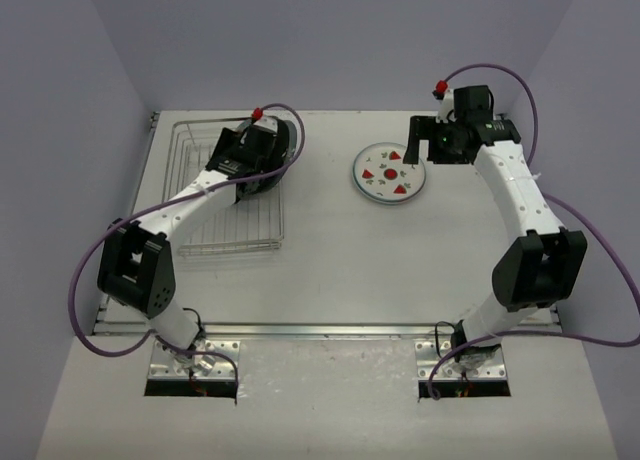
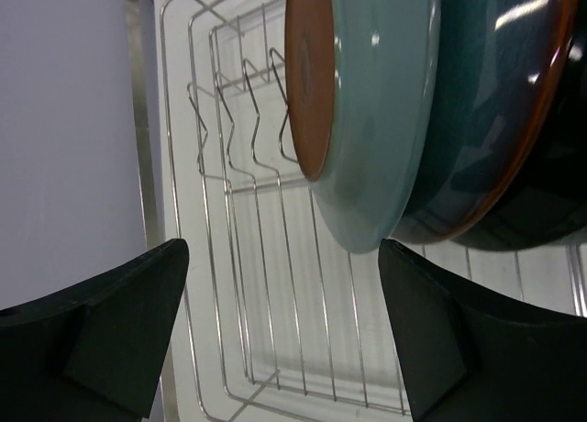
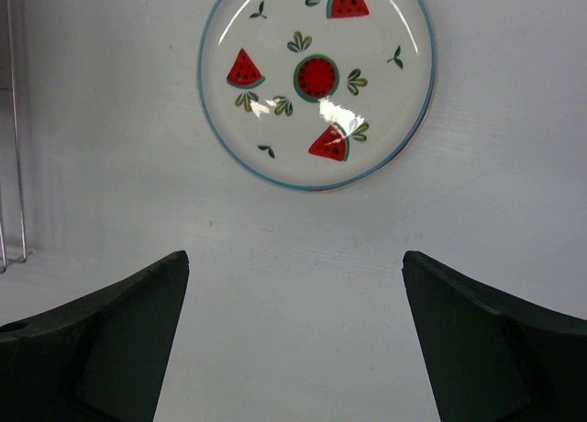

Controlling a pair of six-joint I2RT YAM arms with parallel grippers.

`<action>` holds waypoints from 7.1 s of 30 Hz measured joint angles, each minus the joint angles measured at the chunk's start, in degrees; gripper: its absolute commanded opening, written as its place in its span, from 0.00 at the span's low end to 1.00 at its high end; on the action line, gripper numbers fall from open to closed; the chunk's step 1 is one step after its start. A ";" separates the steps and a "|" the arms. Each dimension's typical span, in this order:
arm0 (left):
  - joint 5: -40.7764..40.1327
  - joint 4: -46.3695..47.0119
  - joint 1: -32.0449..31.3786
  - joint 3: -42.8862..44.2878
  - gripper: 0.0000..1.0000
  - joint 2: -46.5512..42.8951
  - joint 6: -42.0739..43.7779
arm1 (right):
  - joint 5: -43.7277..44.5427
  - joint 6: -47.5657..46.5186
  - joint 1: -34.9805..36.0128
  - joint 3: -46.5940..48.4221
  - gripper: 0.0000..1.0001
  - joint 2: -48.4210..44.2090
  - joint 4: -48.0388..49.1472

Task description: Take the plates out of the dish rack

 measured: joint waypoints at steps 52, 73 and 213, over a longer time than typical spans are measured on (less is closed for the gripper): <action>-4.79 0.59 6.12 17.11 0.00 18.54 -3.34 | -5.23 1.27 0.00 -6.65 0.99 -2.23 0.48; -12.87 1.40 1.97 26.04 0.00 14.80 8.55 | -8.51 3.82 0.00 -7.19 0.99 -2.23 3.06; 63.58 0.39 21.12 2.33 1.00 -16.14 -32.39 | -12.16 13.76 -11.41 7.38 0.99 29.81 9.18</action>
